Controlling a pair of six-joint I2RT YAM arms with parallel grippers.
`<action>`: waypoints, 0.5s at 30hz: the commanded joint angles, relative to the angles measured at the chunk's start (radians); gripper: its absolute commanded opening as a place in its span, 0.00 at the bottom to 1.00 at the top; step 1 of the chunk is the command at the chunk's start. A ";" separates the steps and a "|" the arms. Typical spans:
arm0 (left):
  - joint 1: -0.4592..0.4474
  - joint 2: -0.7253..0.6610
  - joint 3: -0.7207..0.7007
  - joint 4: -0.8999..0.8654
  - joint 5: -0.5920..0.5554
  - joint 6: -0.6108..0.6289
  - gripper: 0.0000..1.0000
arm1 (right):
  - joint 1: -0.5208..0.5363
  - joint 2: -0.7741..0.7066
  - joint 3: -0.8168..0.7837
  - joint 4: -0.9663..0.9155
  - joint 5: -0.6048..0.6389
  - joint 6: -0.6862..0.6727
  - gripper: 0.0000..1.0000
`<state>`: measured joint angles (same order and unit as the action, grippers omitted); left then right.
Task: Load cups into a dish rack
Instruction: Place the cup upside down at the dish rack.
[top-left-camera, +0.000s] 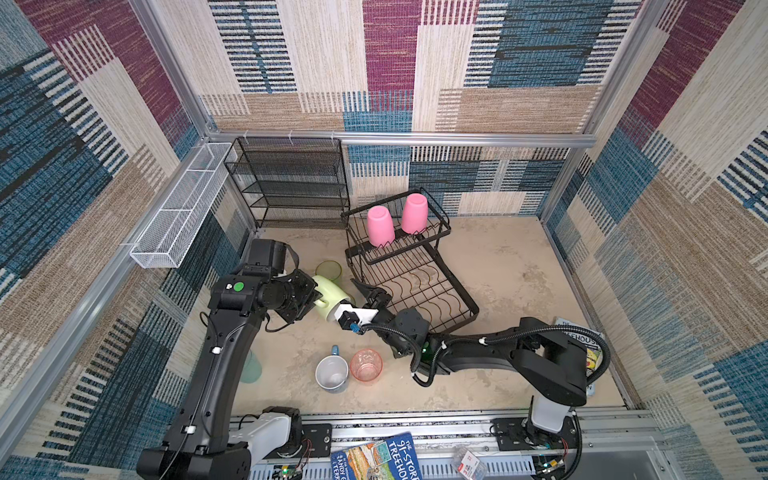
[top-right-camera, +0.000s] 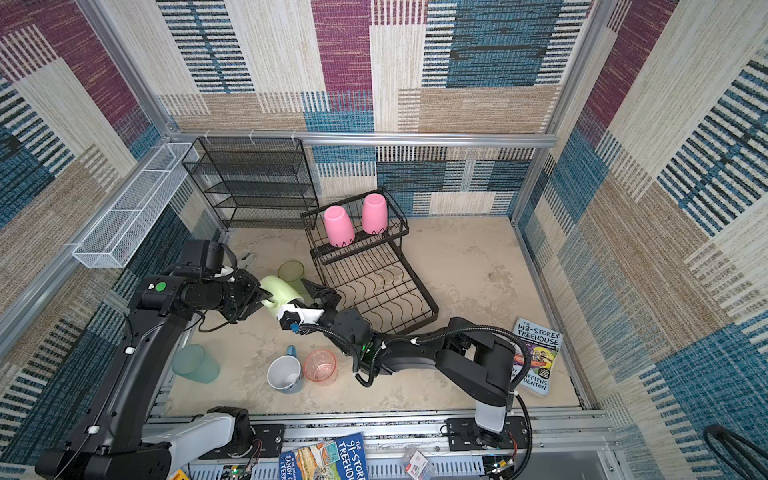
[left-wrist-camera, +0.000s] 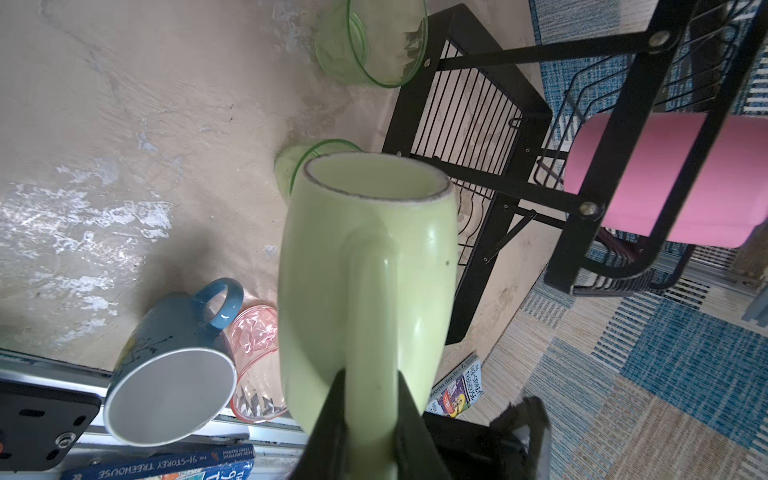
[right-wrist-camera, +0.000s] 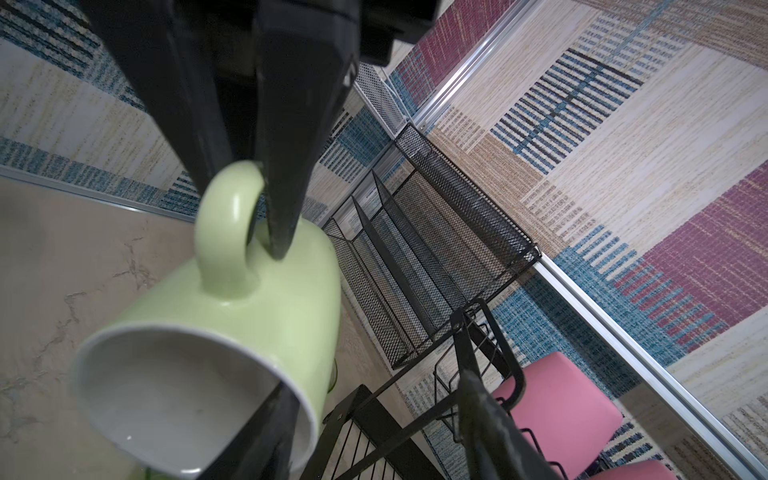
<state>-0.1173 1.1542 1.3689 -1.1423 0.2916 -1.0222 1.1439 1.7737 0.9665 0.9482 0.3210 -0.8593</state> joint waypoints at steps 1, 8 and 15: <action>-0.005 0.004 0.013 0.007 -0.061 0.046 0.00 | -0.001 -0.042 -0.017 0.005 -0.012 0.060 0.62; -0.048 -0.004 0.007 0.006 -0.182 0.074 0.00 | -0.001 -0.156 -0.062 -0.090 -0.045 0.186 0.62; -0.142 -0.022 0.008 0.007 -0.357 0.091 0.00 | -0.003 -0.299 -0.107 -0.220 -0.075 0.366 0.63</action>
<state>-0.2295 1.1404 1.3708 -1.1576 0.0528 -0.9653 1.1431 1.5139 0.8711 0.7868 0.2687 -0.6106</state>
